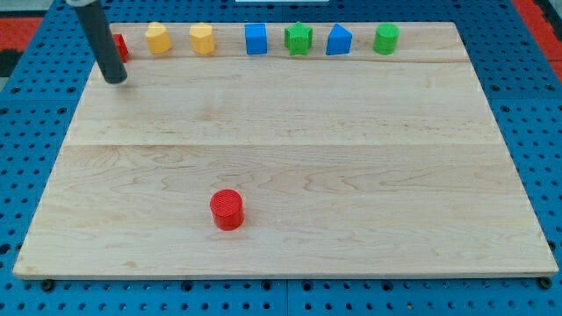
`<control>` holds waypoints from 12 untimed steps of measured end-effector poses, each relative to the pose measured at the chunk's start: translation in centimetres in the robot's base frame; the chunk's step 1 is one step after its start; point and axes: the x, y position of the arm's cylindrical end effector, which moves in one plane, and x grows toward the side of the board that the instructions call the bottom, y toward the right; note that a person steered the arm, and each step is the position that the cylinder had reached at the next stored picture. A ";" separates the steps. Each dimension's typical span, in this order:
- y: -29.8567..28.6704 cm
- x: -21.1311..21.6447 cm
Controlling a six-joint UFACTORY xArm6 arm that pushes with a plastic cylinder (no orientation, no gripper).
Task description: Place the red star left to the yellow heart
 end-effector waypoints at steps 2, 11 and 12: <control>-6.2 -1.0; -6.1 -7.6; -6.0 -3.8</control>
